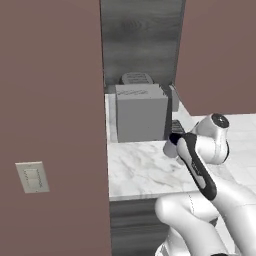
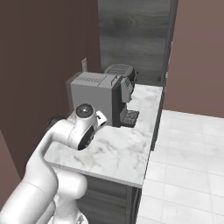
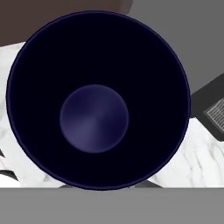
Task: Clear the mugs and bowl far away from the sink.
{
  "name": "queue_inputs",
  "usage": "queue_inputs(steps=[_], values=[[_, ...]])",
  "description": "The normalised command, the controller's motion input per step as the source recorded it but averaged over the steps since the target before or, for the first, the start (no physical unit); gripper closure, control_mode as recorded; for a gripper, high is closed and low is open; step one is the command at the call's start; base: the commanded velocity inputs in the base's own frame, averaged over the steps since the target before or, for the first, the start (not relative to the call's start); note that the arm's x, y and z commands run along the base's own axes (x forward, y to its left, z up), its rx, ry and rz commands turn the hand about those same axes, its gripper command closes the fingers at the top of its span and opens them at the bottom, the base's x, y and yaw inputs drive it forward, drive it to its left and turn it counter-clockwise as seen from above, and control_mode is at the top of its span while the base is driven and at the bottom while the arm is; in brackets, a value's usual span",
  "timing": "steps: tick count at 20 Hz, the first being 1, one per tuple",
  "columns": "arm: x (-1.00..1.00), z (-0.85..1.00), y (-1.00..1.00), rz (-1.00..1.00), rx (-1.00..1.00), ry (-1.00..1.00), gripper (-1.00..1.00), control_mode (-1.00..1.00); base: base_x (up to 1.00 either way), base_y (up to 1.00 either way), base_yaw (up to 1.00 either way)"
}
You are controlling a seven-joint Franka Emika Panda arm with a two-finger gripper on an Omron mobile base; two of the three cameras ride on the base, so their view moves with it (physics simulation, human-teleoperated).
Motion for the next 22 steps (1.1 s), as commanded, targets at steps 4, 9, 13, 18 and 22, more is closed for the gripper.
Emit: queue_inputs(steps=[4, 9, 13, 18, 22], values=[[0.10, -0.29, 0.47, 0.00, -0.06, 0.00, 1.00, -1.00, 0.00, 0.00, 0.00], [0.25, -0.30, 0.24, 0.00, -0.03, 0.00, 1.00, -1.00, 0.00, 0.00, 0.00], [0.46, -0.20, 0.00, 0.00, 0.00, 0.04, 1.00, -1.00, 0.00, 0.00, 0.00], [0.49, -0.15, 0.00, 0.01, 0.00, 0.09, 1.00, -1.00, 0.00, 0.00, 0.00], [0.30, -0.25, 0.00, 0.03, 0.00, 0.10, 1.00, -1.00, 0.00, 0.00, 0.00]])
